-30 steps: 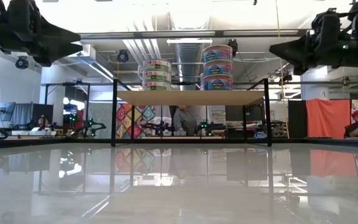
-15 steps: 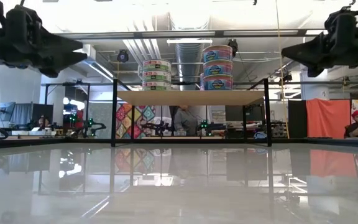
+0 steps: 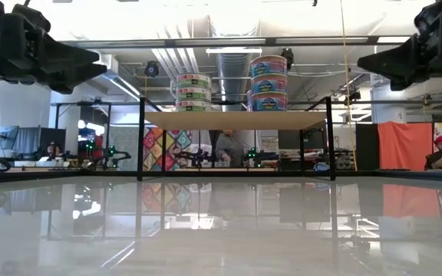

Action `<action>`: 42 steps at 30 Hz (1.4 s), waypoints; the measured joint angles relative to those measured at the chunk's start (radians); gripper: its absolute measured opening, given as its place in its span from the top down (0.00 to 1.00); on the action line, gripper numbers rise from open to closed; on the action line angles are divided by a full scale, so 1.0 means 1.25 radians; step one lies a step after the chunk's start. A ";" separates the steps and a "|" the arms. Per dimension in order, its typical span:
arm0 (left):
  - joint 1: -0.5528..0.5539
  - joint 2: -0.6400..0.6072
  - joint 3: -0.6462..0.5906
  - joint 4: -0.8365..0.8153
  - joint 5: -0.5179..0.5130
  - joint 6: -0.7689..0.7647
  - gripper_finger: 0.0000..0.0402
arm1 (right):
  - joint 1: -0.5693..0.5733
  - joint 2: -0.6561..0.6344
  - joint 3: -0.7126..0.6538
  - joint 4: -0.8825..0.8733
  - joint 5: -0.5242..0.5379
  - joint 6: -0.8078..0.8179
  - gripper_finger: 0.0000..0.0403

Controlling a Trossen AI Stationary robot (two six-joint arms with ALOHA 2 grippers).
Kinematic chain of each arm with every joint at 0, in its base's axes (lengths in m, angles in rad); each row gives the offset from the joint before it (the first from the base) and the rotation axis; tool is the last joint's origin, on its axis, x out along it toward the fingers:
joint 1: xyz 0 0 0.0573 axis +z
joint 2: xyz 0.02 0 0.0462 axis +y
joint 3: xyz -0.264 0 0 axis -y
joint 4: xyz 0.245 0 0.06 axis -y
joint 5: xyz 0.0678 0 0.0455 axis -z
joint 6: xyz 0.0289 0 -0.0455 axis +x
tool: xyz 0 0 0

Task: Stack canned seafood by type on shelf
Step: Return to Home Position

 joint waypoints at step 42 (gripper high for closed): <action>0.000 0.086 0.001 -0.044 0.077 -0.036 0.40 | -0.109 -0.042 0.000 -0.089 -0.231 -0.047 0.97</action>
